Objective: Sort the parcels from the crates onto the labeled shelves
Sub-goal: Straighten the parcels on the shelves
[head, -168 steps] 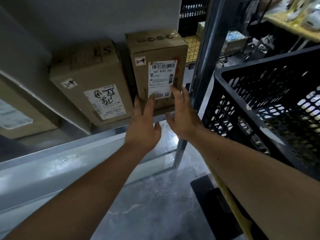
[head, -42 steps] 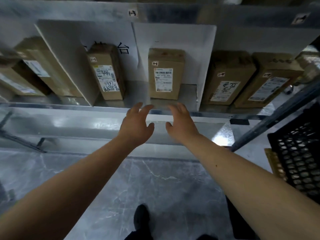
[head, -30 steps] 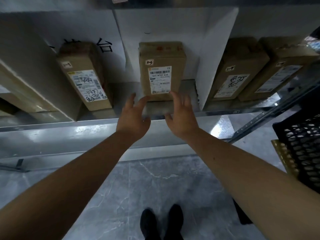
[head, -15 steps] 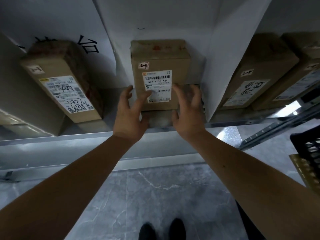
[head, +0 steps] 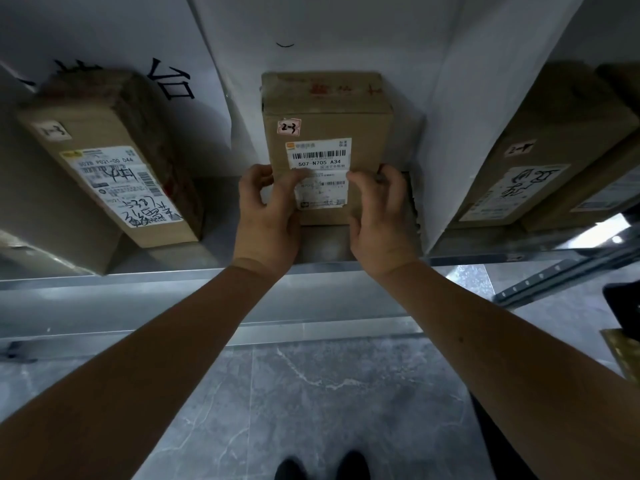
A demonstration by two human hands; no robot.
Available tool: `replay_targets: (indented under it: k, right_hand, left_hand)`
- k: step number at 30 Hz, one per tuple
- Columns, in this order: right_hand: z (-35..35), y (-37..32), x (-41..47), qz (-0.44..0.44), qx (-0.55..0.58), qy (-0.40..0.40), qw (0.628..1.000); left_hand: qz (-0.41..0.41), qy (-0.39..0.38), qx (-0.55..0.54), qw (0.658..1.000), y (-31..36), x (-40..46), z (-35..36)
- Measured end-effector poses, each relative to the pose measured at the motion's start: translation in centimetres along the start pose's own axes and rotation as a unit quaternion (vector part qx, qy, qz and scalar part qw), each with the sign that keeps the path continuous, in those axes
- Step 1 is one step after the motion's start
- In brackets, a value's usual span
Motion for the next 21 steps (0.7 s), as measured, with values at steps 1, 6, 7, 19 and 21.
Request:
replay_targets:
  k: [1, 6, 7, 19, 21]
  right_hand:
    - [0.0, 0.0, 0.1, -0.004, -0.004, -0.003, 1.0]
    - [0.0, 0.7, 0.6, -0.023, -0.001, -0.02, 1.0]
    - [0.1, 0.9, 0.7, -0.027, 0.001, -0.021, 0.999]
    - [-1.5, 1.1, -0.7, 0.0, 0.034, -0.041, 0.999]
    - [-2.5, 0.5, -1.8, 0.014, 0.045, -0.059, 0.997]
  left_hand:
    - [-0.001, 0.004, -0.007, 1.0, 0.0, 0.0, 0.1]
    - [-0.011, 0.022, -0.016, 1.0, 0.1, 0.3, 0.5]
    - [-0.018, 0.013, -0.022, 1.0, 0.1, 0.3, 0.6]
    - [-0.034, 0.006, 0.033, 0.999, 0.7, -0.5, -0.9]
    - [-0.05, -0.004, 0.056, 0.997, 1.4, -1.6, -1.9]
Point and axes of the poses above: each hand's wrist, its own x-axis towards the middle knuckle, its own z-axis out of the palm, y = z × x, the point moved 5 cm from there along x, towards the middle knuckle, and after that the axes turned 3 degrees about x, right-handed, at the moved point
